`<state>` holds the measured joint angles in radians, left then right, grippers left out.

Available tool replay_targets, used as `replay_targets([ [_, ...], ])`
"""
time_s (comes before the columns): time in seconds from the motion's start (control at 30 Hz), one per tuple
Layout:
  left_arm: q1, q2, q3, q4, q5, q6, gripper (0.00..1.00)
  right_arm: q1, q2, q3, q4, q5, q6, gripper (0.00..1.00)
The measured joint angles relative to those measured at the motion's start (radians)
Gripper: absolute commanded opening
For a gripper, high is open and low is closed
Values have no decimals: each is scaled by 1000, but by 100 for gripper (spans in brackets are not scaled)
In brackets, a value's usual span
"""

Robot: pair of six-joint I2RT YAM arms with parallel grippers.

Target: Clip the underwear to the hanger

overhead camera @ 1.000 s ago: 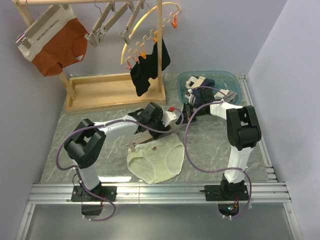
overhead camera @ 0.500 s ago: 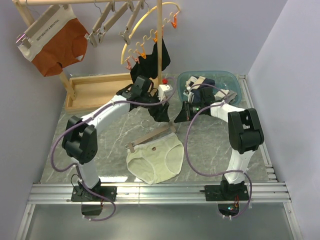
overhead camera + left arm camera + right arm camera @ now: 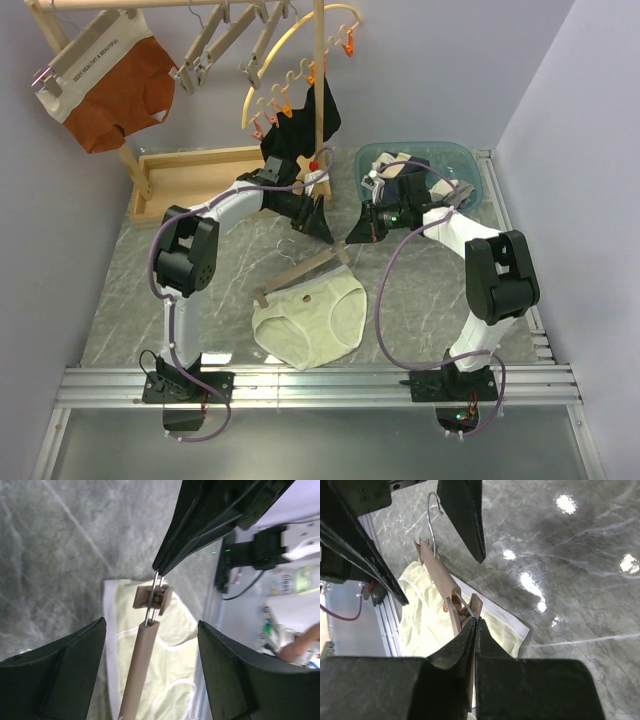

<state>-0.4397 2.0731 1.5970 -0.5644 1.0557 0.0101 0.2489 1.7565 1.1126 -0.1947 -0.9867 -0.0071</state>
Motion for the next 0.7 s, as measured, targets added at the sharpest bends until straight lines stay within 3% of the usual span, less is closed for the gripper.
replay_targets([
  [0.33, -10, 38, 4, 36, 135, -86, 74, 40, -28, -2, -1, 18, -25, 0],
  [0.7, -16, 67, 6, 8, 135, -76, 53, 48, -31, -2, -2, 33, -24, 0],
])
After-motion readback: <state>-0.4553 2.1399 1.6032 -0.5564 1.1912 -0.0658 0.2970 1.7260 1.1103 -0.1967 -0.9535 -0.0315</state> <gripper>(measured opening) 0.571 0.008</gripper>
